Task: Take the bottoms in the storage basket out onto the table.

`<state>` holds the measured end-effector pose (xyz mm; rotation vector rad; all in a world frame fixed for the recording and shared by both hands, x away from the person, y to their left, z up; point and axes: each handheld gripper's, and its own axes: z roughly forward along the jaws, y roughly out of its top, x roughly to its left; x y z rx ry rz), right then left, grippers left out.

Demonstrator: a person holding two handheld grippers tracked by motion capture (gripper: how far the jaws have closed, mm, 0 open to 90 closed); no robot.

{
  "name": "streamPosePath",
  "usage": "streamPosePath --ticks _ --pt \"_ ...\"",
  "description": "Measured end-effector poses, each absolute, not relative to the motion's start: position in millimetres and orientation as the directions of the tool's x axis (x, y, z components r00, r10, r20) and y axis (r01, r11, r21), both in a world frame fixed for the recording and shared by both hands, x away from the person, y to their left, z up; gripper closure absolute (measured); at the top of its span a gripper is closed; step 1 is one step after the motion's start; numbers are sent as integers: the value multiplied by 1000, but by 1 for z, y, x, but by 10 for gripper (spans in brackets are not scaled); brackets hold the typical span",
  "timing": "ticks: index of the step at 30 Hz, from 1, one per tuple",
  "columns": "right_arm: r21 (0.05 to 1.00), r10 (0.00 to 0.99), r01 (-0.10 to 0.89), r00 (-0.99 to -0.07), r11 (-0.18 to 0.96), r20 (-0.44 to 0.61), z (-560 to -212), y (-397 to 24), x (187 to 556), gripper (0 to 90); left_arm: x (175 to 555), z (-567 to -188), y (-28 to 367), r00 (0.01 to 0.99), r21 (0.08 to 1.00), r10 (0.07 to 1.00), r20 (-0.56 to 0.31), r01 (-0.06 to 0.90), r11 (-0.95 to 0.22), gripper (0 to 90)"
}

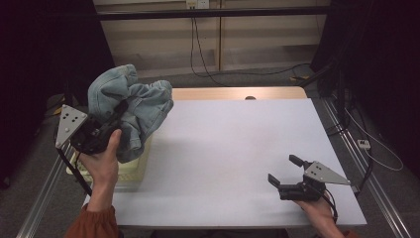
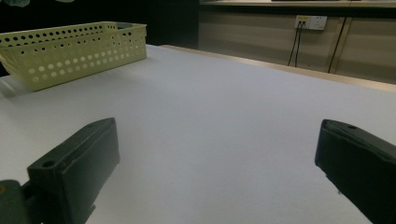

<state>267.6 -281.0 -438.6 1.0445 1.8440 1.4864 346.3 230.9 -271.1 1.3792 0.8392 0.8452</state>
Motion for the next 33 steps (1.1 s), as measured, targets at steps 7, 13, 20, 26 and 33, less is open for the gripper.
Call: streamPosePath --ticks 7,13,20,26,33 --pt "969 834 231 -549 85 58 -439 -281 268 0 349 -269 223 484 1000 875 -10 -13 19 744" --pt "969 834 230 -548 84 58 -439 -282 267 0 350 -269 218 500 1000 866 -7 -6 12 744" --pt "969 833 229 -551 87 55 -438 -281 267 0 354 -268 210 517 1000 856 -8 -1 10 744" --pt "970 833 230 -550 84 58 -439 -282 267 0 357 -268 201 534 1000 846 -11 1 12 744" --pt "970 834 229 -549 84 57 -438 -282 267 0 359 -267 194 556 1000 831 -16 5 16 744"
